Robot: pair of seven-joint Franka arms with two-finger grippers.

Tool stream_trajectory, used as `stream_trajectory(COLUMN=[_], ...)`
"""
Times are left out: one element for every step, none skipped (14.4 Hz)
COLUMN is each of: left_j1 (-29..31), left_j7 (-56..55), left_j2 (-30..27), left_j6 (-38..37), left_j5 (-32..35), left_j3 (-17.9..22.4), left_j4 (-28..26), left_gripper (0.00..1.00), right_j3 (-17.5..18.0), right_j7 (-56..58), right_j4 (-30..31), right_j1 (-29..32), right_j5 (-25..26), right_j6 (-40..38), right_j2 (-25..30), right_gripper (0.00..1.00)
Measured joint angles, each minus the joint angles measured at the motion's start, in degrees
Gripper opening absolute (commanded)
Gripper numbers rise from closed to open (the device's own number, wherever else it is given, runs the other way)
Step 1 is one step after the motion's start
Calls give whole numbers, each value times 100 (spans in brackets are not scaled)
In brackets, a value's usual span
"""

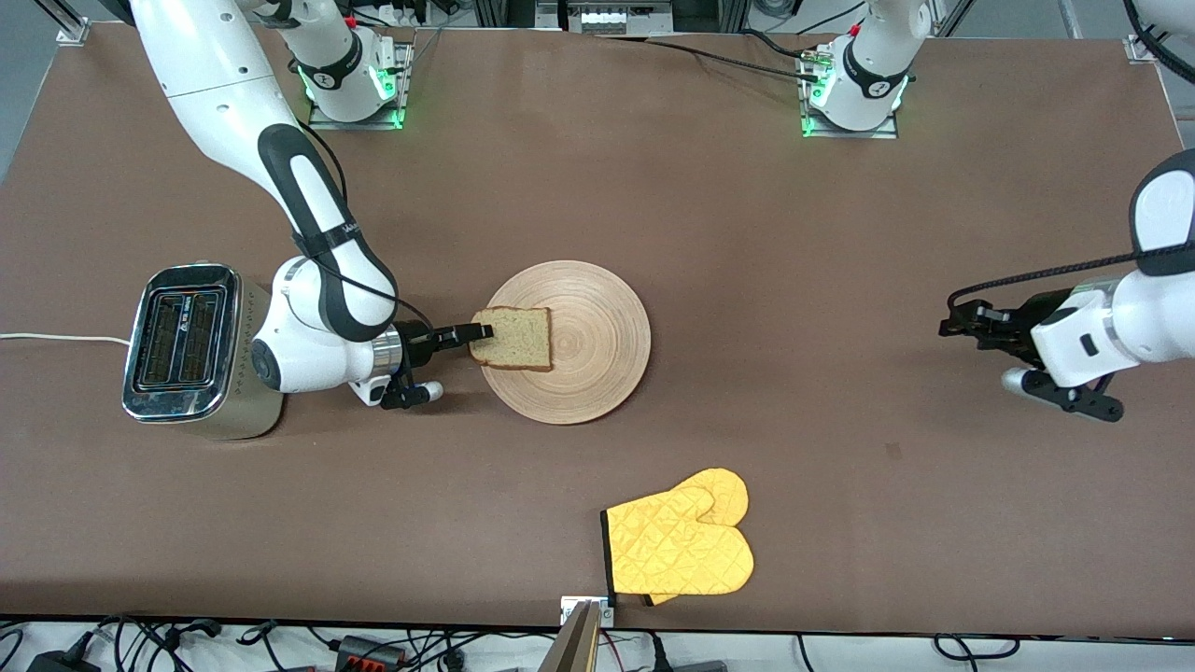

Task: Move plate and put bread in toaster
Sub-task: 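Grasp the bread slice with the right gripper while the left gripper retracts, then carry the bread with the right gripper above the toaster slot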

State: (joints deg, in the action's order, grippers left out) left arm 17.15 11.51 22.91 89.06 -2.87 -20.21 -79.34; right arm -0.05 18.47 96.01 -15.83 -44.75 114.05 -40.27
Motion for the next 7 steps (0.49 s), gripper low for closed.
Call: stream_trajectory(left_j1=[-1, -2, -2, -2, -2, -3, -5], left_j7=[-26, -36, -59, -87, -95, -97, -108], left_j2=[-110, -197, -250, -269, -270, -272, -278], left_j6=[-142, -277, -347, -366, -366, -358, -355], left_j5=[21, 44, 72, 82, 83, 83, 83], left_j3=[0, -1, -2, -1, -5, -12, -19], left_j4=[1, 1, 1, 1, 6, 35, 122], left_gripper=[100, 100, 100, 100, 100, 100, 100], right_j3=[-1, -1, -1, -1, -1, -1, -2], right_j7=[9, 10, 11, 11, 11, 11, 11], right_j4=[-2, -2, -2, -2, -2, -5, -11], right_j1=[1, 2, 2, 2, 2, 2, 3], right_j5=[-10, -11, -12, -13, -14, -15, -15], right_j6=[0, 0, 0, 0, 0, 0, 0], right_j2=[0, 0, 0, 0, 0, 0, 1], right_gripper=[40, 33, 28, 25, 18, 10, 3])
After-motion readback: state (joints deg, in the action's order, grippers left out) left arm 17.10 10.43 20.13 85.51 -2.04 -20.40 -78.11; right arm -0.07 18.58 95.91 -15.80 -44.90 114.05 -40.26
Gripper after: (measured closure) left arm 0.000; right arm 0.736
